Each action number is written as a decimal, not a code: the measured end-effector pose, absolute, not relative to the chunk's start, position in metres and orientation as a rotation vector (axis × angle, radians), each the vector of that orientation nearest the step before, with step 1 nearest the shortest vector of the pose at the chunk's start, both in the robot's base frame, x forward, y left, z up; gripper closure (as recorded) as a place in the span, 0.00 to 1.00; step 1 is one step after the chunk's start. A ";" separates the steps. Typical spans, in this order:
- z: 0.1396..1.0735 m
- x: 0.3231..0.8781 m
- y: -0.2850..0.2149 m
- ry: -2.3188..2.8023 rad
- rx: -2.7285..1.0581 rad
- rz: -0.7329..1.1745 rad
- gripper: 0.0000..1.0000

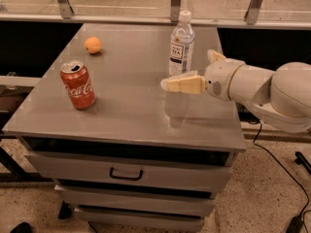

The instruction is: Move blue plastic bottle near orange

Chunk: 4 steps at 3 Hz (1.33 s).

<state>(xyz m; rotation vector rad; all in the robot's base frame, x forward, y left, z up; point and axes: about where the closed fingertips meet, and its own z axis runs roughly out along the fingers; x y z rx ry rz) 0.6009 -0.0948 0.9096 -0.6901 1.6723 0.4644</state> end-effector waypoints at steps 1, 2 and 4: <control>0.901 0.624 -0.097 1.707 -0.668 0.374 0.00; 0.904 0.643 -0.114 1.714 -0.596 0.287 0.00; 0.916 0.658 -0.123 1.689 -0.503 0.298 0.00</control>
Offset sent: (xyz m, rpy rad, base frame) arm 0.0642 -0.0443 -0.0017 -0.0691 -0.0483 -0.2859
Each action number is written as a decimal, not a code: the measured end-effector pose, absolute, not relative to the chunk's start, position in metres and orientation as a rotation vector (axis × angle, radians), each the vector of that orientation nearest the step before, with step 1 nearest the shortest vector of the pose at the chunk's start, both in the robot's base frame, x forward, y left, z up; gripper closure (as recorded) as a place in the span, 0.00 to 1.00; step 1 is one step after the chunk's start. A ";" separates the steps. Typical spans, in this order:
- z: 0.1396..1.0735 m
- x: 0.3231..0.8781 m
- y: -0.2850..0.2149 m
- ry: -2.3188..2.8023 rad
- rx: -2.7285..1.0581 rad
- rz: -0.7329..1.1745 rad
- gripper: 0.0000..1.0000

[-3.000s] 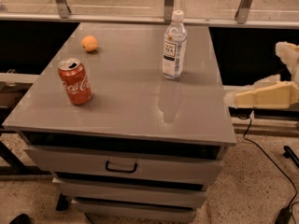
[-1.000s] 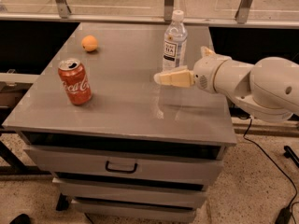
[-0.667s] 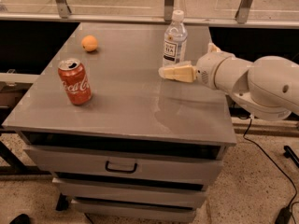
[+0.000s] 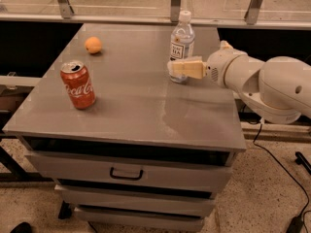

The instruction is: Move blue plastic bottle near orange

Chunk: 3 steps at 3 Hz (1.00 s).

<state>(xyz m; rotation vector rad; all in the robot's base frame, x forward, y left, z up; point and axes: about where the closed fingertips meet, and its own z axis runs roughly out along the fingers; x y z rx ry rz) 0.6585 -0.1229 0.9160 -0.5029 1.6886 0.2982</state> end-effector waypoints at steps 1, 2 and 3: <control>0.920 0.661 -0.118 1.675 -0.497 0.309 0.00; 0.921 0.671 -0.106 1.644 -0.490 0.317 0.00; 0.919 0.684 -0.086 1.607 -0.484 0.335 0.00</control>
Offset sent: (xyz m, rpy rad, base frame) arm 0.0334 0.0377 0.0014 0.0628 -0.0968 0.0068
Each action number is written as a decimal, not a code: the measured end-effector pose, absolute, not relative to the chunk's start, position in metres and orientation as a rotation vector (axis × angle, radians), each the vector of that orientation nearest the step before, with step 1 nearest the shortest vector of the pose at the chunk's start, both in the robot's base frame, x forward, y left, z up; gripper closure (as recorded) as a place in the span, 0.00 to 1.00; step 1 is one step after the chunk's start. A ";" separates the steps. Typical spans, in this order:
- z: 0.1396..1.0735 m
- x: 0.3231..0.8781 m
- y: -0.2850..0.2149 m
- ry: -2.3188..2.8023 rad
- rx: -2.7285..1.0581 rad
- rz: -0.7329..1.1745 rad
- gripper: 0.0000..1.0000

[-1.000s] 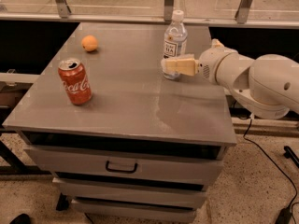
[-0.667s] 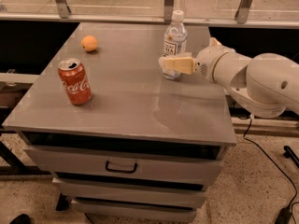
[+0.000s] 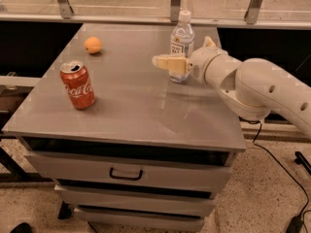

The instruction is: Move blue plastic bottle near orange

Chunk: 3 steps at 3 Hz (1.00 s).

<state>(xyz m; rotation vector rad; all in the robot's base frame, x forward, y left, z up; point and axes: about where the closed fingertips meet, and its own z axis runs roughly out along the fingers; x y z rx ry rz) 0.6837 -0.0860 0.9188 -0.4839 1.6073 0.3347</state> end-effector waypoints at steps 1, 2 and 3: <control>0.914 0.694 -0.073 1.587 -0.489 0.348 0.00; 0.911 0.699 -0.069 1.585 -0.470 0.354 0.16; 0.912 0.703 -0.066 1.589 -0.451 0.366 0.39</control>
Offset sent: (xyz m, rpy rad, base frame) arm 0.0227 0.0171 -0.0118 0.0465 -0.0148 -0.0138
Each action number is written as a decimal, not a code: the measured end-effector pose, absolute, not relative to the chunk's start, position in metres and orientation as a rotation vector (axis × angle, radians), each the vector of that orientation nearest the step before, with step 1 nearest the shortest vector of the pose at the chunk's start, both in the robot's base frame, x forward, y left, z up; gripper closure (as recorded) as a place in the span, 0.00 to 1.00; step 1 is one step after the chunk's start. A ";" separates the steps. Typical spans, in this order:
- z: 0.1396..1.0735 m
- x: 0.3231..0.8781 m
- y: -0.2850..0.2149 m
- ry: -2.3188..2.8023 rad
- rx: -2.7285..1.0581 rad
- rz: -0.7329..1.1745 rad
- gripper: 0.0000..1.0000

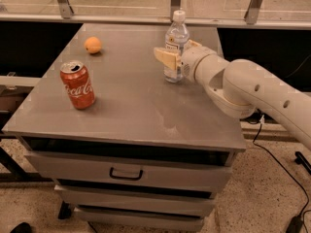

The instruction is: Move blue plastic bottle near orange

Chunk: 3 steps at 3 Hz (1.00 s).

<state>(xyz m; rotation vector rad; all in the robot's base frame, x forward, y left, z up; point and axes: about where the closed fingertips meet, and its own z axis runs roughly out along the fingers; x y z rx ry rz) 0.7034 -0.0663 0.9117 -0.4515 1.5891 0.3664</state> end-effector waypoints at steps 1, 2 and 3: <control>0.916 0.711 -0.060 1.586 -0.442 0.407 0.64; 0.932 0.727 -0.031 1.539 -0.457 0.502 0.86; 0.954 0.753 0.017 1.440 -0.539 0.604 1.00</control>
Offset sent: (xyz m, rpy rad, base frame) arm 0.0507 0.0649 0.0508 0.1816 -0.0485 0.1800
